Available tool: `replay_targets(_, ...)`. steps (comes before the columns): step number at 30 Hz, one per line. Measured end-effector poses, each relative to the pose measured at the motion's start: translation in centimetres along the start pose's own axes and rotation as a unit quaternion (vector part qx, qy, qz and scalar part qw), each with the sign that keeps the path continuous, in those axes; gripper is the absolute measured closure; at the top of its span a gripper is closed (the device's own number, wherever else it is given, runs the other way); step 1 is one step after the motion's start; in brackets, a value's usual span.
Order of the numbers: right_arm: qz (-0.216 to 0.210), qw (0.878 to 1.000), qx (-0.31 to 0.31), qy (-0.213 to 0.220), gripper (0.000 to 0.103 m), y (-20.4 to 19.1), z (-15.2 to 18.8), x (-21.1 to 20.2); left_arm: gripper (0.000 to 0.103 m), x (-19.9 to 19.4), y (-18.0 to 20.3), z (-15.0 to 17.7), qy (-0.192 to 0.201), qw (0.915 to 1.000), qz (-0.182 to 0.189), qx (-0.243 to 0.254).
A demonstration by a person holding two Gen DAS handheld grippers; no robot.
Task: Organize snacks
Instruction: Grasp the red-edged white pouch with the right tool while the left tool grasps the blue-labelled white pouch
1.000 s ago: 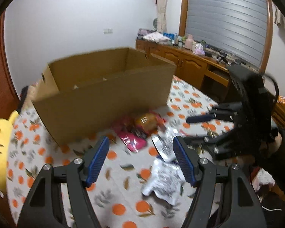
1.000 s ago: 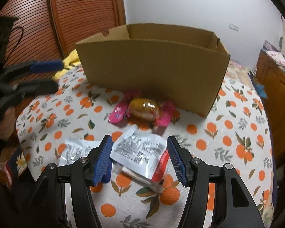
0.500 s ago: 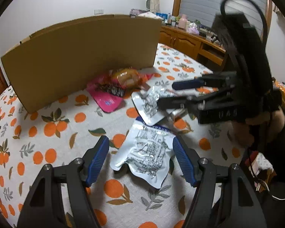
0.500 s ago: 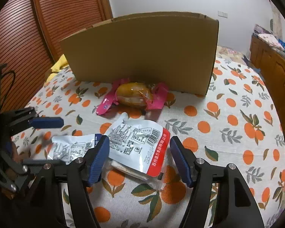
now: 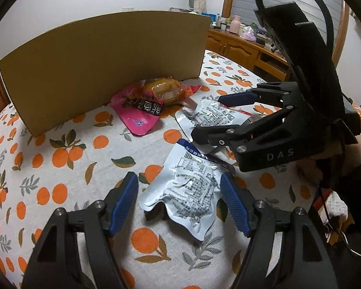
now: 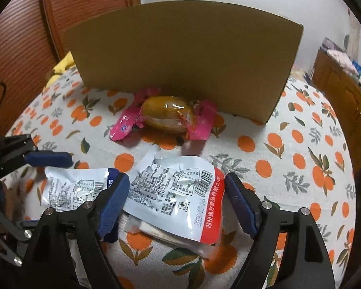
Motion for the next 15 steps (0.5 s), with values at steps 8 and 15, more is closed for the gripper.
replay_targets(8, -0.002, 1.0, 0.007, 0.007, 0.044, 0.8, 0.3, -0.6, 0.03, -0.2, -0.5, 0.0, 0.006, 0.9999, -0.007, -0.008)
replay_targets(15, -0.01, 0.999, 0.039, 0.017, 0.055, 1.8, 0.8, -1.1, 0.032, -0.4, -0.2, -0.1, 0.007, 0.9999, -0.01, 0.001)
Point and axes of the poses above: each gripper's, at about its wrist camera, not at the fingertips, and x roughly the way its jaws point, y to its right, z to its underside, the point moved 9 cm from there along x, roughly the way its jaws point, and after that the axes turned 13 degrees about z, right-handed, at the moved point
